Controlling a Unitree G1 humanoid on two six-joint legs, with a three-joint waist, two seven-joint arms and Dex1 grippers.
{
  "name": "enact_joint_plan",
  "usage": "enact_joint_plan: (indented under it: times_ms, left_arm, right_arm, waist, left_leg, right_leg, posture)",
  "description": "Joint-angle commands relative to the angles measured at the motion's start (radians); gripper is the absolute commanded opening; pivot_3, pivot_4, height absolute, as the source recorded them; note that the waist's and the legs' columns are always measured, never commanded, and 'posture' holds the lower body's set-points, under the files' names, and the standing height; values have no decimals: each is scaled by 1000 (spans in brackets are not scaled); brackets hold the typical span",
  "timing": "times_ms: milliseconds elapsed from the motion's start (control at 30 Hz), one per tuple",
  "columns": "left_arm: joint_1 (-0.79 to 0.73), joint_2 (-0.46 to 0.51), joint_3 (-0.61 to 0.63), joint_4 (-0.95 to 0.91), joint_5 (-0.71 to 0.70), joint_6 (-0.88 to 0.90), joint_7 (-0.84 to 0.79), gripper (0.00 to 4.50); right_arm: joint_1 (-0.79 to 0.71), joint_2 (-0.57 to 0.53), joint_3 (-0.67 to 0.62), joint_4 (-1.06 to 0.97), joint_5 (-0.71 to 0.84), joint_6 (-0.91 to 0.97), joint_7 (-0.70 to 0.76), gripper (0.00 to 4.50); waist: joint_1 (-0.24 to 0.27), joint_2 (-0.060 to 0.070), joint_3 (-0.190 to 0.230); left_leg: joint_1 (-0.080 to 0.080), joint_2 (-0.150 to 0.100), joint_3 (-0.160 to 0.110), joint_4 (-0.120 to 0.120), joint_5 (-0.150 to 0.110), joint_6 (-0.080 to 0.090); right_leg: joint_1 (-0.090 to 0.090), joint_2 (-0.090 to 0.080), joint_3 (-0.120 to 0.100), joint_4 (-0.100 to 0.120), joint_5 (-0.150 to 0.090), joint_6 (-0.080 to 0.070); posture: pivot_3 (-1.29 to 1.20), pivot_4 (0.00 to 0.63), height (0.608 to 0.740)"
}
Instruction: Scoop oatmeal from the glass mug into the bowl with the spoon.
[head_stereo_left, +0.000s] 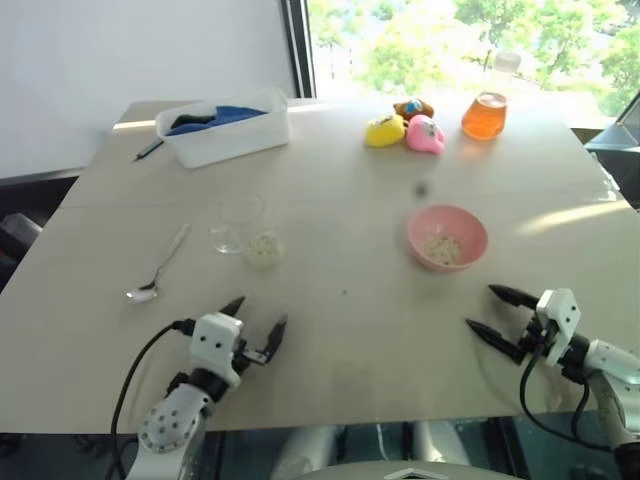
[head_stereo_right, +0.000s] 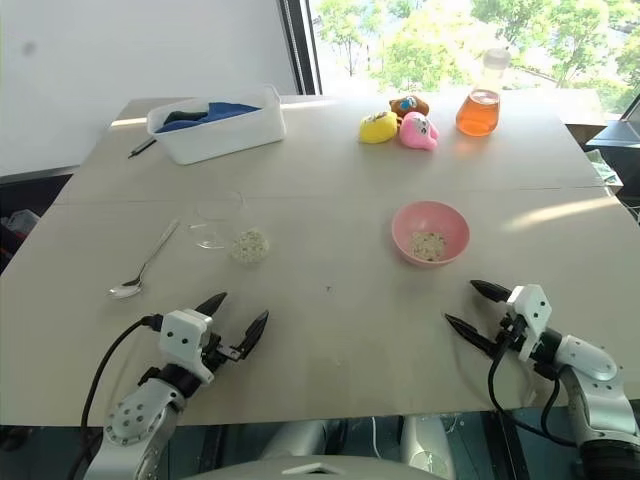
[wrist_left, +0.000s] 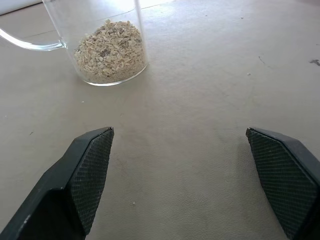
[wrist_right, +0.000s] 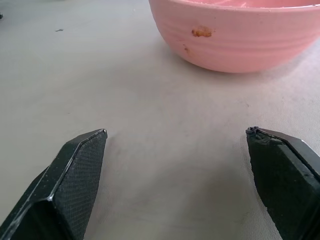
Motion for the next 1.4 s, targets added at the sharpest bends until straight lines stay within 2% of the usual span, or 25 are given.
enact_joint_plan:
  times_ms: [33,167,300,400,467,633,800,1067,1167,1200,1233,1267,1300,1333,1367,1400]
  left_arm:
    - [7,-3,53,19,-32,23,10,4464]
    - [-3,11,162,49,-80,21,21,4464]
    - [-46,64,297,105,-147,26,1,4464]
    - [-104,160,409,142,-246,93,-55,4464]
    - [-128,248,438,156,-274,166,-109,4464]
    - [-227,383,455,217,-286,334,-122,4464]
    - [-332,494,388,345,-261,477,-198,4464]
    - [-577,519,244,665,-178,511,-270,4464]
    - [-607,527,225,726,-168,533,-308,4464]
    - [-608,530,219,737,-162,541,-314,3964]
    - [-601,535,210,739,-157,550,-328,3720]
    - [-594,537,202,738,-153,557,-339,3294]
    - [-584,536,198,734,-149,559,-346,2829]
    - [-575,532,199,730,-148,561,-349,2143]
    - [-563,528,201,725,-151,563,-352,2000]
    - [-552,523,203,719,-154,567,-354,1398]
  right_arm:
    - [13,20,22,-10,-2,13,-6,4500]
    - [31,21,51,-118,28,58,10,4500]
    - [66,-14,108,-345,135,222,45,4500]
    - [52,-45,154,-561,236,370,18,4500]
    - [21,-67,174,-655,276,436,4,4500]
    - [-80,-84,193,-744,324,529,-39,4500]
    - [-165,-72,216,-770,330,571,-72,4500]
    - [-159,-77,220,-771,314,560,-72,4500]
    - [-150,-81,211,-774,314,556,-76,4500]
    - [-148,-82,209,-775,314,555,-77,4500]
    - [-144,-82,206,-776,314,554,-79,4500]
    - [-141,-84,203,-776,313,552,-80,4500]
    - [-138,-85,202,-775,313,550,-80,4500]
    - [-135,-87,200,-774,313,548,-79,4500]
    - [-134,-88,199,-773,312,547,-80,4500]
    - [-134,-89,199,-771,311,546,-80,4500]
  waist:
    - [-1,0,0]
    - [-2,1,1]
    - [0,4,4]
    - [2,4,6]
    - [2,-2,9]
    - [2,-2,10]
    - [-2,-5,13]
    - [0,-5,13]
    - [-1,-4,12]
    - [-1,-3,12]
    - [-1,-3,12]
    - [-3,-2,11]
    - [-5,0,10]
    - [-5,0,10]
    - [-6,1,10]
    - [-6,2,9]
  left_leg:
    - [0,0,0,0,0,0]
    - [0,3,0,-1,0,-1]
    - [-3,5,-1,-3,0,-4]
    - [-12,4,-1,0,2,-7]
    - [-17,3,-3,1,2,-7]
    - [-17,1,-4,1,2,-7]
    - [-18,1,-5,0,2,-7]
    - [-18,0,-5,1,2,-7]
    - [-17,0,-4,1,3,-7]
    - [-16,0,-4,1,3,-8]
    - [-16,0,-4,1,3,-8]
    - [-16,0,-4,1,3,-8]
    - [-15,1,-4,1,3,-8]
    - [-15,1,-3,1,3,-8]
    - [-15,1,-3,1,3,-8]
    - [-15,1,-3,1,3,-8]
  right_leg:
    - [0,0,0,0,0,0]
    - [-1,1,0,0,0,0]
    - [-5,2,0,1,0,-1]
    - [-12,1,-1,1,0,-1]
    - [-17,1,-2,3,1,-1]
    - [-18,1,-5,2,1,-2]
    - [-19,1,-8,2,1,-2]
    - [-19,0,-9,3,1,-2]
    - [-19,-1,-9,6,1,-2]
    - [-19,-1,-9,7,1,-2]
    - [-19,-1,-8,7,1,-2]
    - [-19,-1,-8,8,1,-2]
    - [-19,-2,-8,8,1,-2]
    - [-19,-2,-7,9,1,-2]
    - [-19,-1,-6,9,1,-2]
    - [-19,-2,-6,9,1,-2]
  posture:
    - [0,150,740]
    - [0,150,740]
    - [0,150,740]
    - [0,150,740]
    - [0,150,740]
    - [0,150,740]
    - [0,150,740]
    - [0,150,740]
    - [0,150,740]
    - [0,150,740]
    - [0,150,740]
    - [0,150,740]
    - [0,150,740]
    - [0,150,740]
    - [0,150,740]
    - [0,150,740]
